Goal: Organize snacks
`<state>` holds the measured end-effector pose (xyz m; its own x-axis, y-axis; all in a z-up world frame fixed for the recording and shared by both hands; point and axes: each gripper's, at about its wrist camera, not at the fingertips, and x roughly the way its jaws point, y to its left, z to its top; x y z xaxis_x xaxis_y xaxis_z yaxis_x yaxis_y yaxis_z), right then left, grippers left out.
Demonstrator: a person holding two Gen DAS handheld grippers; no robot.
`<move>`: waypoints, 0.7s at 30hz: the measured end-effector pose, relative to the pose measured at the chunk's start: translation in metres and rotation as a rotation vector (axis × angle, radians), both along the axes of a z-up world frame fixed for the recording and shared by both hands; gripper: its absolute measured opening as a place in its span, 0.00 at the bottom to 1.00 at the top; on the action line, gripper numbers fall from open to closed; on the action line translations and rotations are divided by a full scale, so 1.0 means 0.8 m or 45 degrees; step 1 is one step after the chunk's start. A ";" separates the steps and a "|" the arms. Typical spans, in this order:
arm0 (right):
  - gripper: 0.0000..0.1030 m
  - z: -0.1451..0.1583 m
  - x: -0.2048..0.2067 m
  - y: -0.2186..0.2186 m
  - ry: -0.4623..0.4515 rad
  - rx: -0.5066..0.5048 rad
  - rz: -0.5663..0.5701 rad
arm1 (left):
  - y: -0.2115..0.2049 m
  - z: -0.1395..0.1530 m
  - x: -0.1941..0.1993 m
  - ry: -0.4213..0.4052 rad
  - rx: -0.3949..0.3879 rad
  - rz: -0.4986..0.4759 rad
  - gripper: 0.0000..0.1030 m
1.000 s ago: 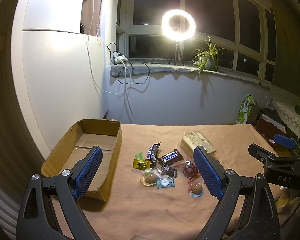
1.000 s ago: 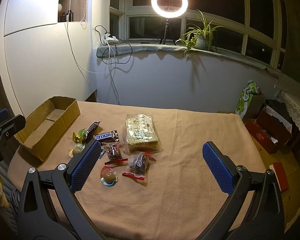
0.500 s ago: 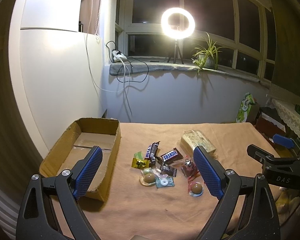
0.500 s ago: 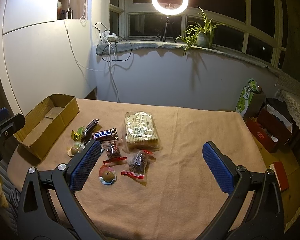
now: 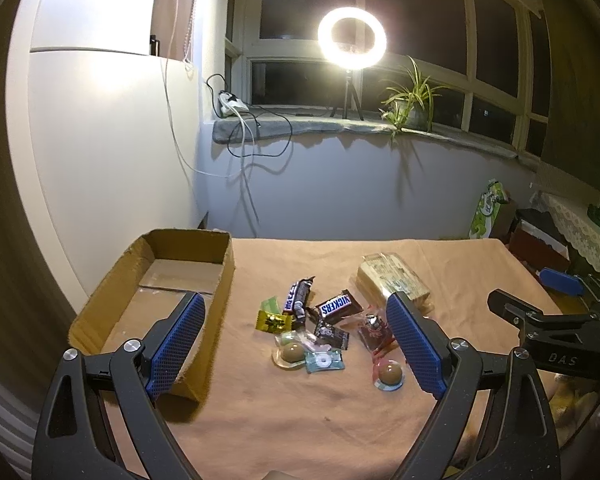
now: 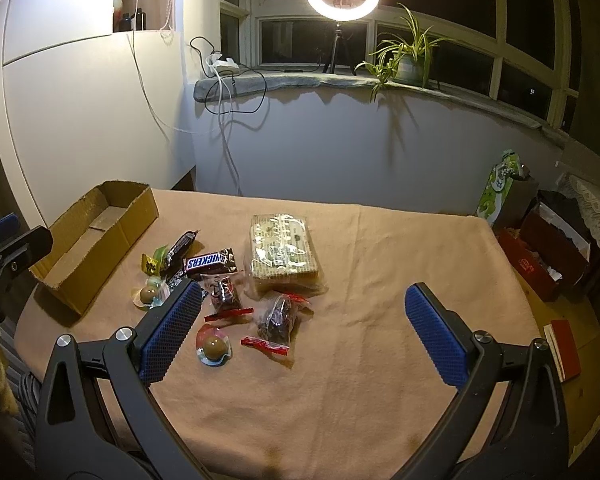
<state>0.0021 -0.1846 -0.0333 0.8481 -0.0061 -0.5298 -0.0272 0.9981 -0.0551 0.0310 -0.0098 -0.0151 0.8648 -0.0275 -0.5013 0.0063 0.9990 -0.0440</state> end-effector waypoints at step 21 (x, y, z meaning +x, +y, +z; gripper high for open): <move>1.00 -0.047 0.114 -0.038 0.406 0.195 0.213 | -0.038 -0.067 0.098 0.428 -0.132 -0.274 0.73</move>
